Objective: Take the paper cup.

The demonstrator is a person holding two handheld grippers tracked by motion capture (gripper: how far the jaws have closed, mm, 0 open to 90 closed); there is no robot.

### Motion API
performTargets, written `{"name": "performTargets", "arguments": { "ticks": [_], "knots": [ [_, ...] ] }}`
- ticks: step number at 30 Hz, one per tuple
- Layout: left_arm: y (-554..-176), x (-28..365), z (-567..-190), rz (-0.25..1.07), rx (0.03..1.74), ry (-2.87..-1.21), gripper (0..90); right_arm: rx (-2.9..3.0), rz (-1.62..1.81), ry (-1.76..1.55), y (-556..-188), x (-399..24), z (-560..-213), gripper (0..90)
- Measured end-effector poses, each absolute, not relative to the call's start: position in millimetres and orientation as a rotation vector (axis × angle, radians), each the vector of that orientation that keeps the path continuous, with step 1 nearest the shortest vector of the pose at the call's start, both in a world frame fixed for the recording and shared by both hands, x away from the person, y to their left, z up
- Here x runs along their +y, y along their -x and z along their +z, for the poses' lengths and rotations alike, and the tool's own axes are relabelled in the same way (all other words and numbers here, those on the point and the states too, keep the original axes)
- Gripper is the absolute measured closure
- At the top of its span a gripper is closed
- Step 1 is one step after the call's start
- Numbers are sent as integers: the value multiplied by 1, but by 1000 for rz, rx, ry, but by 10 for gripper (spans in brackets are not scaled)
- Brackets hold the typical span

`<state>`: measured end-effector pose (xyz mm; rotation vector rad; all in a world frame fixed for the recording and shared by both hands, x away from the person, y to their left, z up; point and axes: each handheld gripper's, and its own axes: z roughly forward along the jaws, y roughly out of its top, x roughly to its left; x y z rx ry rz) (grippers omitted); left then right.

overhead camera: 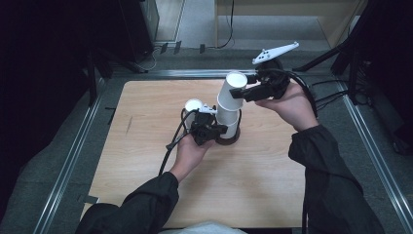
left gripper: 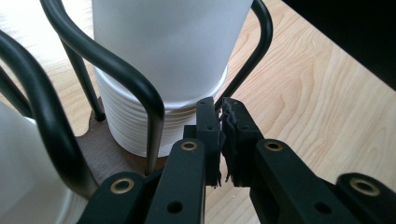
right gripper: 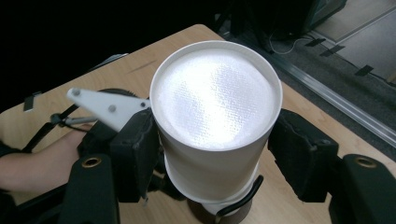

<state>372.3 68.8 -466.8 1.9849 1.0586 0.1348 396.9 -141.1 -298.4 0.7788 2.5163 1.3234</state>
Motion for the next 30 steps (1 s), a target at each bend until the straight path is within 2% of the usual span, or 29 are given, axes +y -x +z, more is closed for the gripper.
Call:
{"name": "performTargets", "arguments": {
  "ticks": [8, 10, 15, 22, 30],
  "knots": [
    [-369, 76, -463, 120, 1042, -1979, 826, 2532, 1312, -765, -380, -154, -296, 348],
    [-367, 80, -460, 77, 995, -1983, 777, 2549, 1303, -757, -374, -157, -300, 347],
    [-363, 86, -455, 24, 906, -1993, 725, 2580, 1288, -731, -363, -164, -309, 348],
    [-356, 93, -448, 20, 828, -2020, 656, 2594, 1312, -707, -349, -172, -321, 348],
    [-347, 106, -443, -7, 711, -2069, 538, 2626, 1336, -666, -334, -176, -345, 348]
  ]
}}
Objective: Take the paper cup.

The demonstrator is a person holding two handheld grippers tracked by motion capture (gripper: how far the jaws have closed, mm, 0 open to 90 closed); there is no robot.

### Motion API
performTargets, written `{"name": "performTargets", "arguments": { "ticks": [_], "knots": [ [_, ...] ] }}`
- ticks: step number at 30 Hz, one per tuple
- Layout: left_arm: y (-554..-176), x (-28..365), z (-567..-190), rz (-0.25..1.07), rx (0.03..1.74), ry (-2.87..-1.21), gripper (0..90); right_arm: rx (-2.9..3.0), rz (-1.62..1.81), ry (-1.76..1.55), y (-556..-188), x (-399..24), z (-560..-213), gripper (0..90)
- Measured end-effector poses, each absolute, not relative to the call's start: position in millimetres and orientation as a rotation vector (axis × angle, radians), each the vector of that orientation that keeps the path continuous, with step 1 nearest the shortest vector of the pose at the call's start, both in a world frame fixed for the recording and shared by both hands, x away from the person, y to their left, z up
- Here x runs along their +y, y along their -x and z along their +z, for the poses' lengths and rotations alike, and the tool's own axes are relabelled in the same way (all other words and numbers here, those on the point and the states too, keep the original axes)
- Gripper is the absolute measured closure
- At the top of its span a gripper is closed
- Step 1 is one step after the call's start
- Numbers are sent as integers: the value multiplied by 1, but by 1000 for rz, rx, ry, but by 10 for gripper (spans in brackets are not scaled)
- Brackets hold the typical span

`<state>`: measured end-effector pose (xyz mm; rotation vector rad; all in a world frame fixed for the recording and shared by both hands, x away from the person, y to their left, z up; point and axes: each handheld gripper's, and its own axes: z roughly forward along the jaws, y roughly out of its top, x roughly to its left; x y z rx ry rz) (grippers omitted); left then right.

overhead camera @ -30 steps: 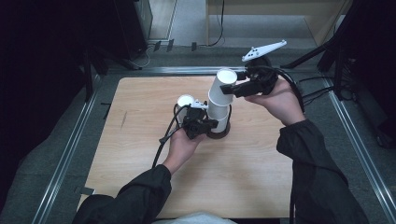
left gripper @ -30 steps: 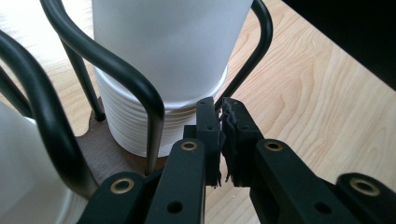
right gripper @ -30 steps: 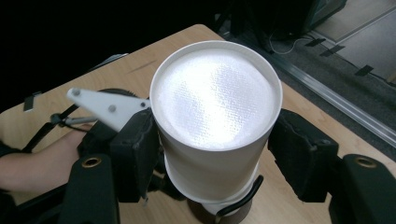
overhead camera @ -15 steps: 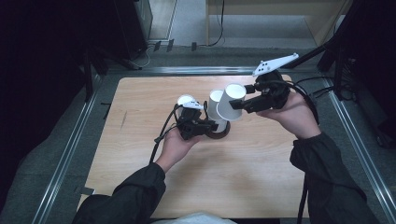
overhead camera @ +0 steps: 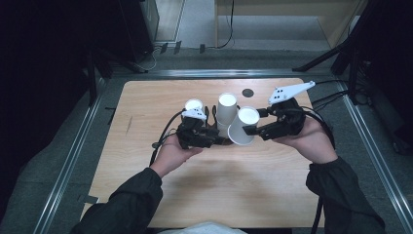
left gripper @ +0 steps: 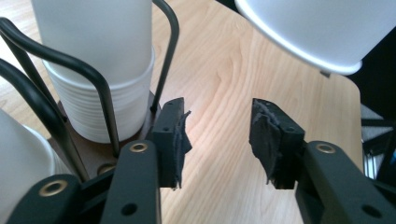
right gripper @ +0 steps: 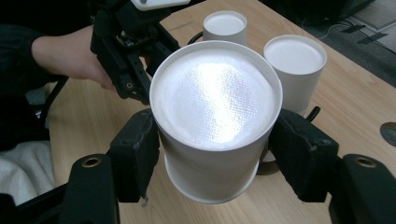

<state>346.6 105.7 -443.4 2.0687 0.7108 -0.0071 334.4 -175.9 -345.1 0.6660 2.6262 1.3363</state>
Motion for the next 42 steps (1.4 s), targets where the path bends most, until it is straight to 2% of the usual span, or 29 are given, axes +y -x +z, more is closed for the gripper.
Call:
{"name": "performTargets", "arguments": {
  "ticks": [6, 11, 20, 27, 42],
  "knots": [
    [-342, 113, -444, -12, 649, -2067, 428, 2654, 1328, -634, -329, -174, -359, 348],
    [-336, 123, -446, -38, 616, -2080, 365, 2665, 1366, -626, -325, -171, -376, 347],
    [-329, 133, -448, -76, 562, -2103, 310, 2691, 1387, -625, -319, -165, -401, 347],
    [-324, 140, -453, -116, 505, -2081, 194, 2694, 1412, -627, -314, -160, -419, 347],
    [-318, 138, -467, -132, 449, -2104, 130, 2741, 1430, -602, -311, -144, -444, 347]
  ]
}}
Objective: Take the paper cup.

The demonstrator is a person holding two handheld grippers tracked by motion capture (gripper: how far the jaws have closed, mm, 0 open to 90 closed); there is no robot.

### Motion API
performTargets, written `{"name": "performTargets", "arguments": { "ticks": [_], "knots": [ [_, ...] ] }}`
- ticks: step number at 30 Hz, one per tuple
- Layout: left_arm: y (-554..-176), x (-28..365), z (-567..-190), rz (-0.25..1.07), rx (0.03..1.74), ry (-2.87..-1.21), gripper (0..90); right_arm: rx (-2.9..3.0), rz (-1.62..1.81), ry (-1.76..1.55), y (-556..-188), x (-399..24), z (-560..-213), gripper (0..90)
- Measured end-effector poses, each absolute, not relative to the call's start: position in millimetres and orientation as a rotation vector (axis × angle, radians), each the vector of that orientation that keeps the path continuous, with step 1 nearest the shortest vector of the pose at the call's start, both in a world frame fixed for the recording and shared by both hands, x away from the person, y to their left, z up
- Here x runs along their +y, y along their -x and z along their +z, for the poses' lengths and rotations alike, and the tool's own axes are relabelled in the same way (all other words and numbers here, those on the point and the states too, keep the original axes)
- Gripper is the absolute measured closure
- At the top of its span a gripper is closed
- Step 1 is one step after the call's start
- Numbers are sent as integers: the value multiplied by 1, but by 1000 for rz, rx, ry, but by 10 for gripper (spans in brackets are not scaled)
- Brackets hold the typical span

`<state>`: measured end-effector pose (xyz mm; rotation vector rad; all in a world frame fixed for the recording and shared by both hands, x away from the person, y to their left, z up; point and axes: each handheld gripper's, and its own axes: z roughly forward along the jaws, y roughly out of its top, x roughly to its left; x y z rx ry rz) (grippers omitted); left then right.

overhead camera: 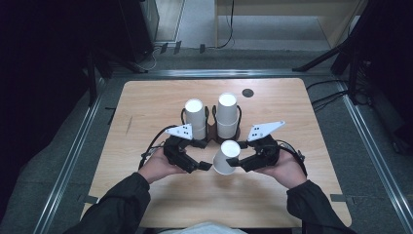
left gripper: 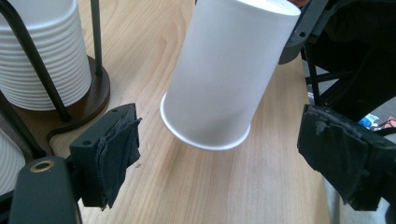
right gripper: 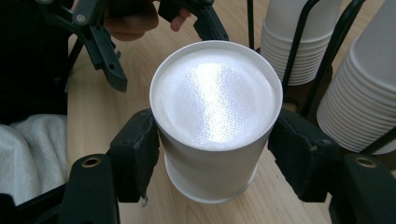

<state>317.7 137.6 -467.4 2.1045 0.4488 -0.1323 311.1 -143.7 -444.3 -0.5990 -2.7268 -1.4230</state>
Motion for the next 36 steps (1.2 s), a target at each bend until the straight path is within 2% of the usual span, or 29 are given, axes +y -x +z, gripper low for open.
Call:
{"name": "performTargets", "arguments": {
  "ticks": [14, 25, 30, 36],
  "knots": [
    [-315, 128, -478, -164, 450, -2099, 135, -2628, -1479, 559, -313, -125, -444, 347],
    [-309, 126, -480, -128, 396, -2115, 153, -2574, -1495, 525, -311, -117, -436, 348],
    [-305, 125, -476, -99, 346, -2100, 238, -2557, -1502, 524, -312, -119, -435, 354],
    [-305, 126, -472, -91, 324, -2110, 277, -2549, -1515, 513, -312, -121, -434, 351]
  ]
}}
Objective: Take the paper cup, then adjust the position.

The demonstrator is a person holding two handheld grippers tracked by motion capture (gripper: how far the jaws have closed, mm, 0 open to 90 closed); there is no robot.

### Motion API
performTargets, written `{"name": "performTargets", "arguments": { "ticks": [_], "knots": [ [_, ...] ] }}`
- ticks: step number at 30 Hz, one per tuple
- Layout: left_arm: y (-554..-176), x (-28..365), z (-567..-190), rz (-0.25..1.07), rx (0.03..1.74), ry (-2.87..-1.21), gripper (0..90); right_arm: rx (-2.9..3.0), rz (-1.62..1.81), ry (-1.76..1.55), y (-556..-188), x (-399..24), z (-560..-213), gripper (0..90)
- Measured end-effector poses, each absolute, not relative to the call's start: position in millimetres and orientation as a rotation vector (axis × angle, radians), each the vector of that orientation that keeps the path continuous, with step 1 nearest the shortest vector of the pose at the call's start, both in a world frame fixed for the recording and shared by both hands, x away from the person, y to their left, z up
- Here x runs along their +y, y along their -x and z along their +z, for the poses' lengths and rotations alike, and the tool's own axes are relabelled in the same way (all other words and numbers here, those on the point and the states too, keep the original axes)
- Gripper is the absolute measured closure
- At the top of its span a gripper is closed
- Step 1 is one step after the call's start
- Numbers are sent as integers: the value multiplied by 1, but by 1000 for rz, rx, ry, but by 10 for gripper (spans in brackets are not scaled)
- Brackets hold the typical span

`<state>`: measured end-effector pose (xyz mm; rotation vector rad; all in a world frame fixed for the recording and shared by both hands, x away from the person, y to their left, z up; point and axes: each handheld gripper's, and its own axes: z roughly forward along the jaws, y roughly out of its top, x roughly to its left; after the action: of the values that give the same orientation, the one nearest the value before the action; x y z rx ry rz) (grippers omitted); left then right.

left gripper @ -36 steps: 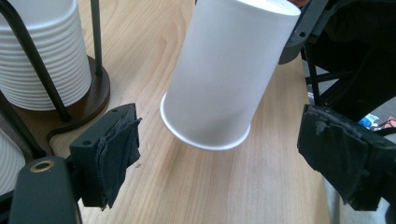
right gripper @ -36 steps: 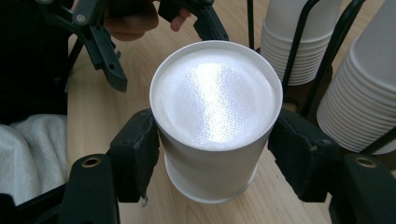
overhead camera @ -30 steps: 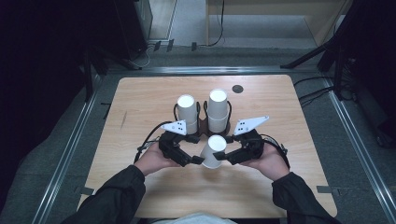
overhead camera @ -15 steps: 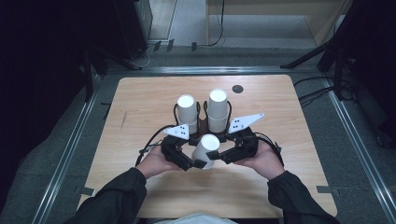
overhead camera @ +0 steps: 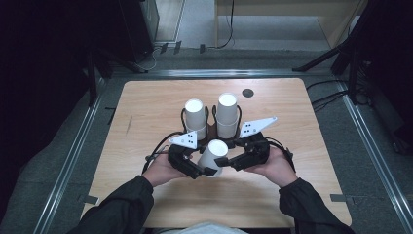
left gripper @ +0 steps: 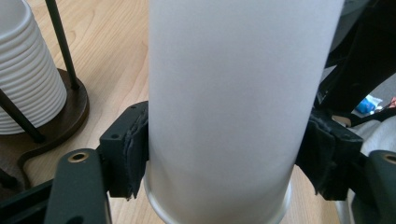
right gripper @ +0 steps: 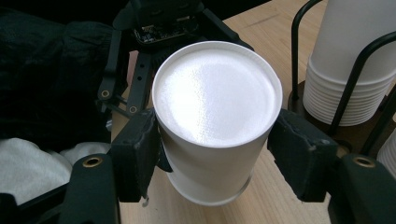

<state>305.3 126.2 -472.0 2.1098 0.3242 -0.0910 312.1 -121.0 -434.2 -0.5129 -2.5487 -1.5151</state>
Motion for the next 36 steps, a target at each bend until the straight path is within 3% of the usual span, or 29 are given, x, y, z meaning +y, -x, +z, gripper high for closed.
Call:
{"name": "performTargets", "arguments": {
  "ticks": [1, 3, 4, 36],
  "knots": [
    [-306, 127, -471, -103, 323, -2109, 277, -2545, -1523, 500, -313, -121, -435, 348],
    [-309, 130, -469, -122, 322, -2122, 281, -2548, -1536, 487, -313, -122, -436, 236],
    [-309, 130, -469, -122, 322, -2122, 281, -2557, -1513, 499, -313, -122, -436, 223],
    [-327, 150, -453, -95, 314, -2332, 277, -2695, -1370, 435, -312, -118, -468, 250]
  ]
}}
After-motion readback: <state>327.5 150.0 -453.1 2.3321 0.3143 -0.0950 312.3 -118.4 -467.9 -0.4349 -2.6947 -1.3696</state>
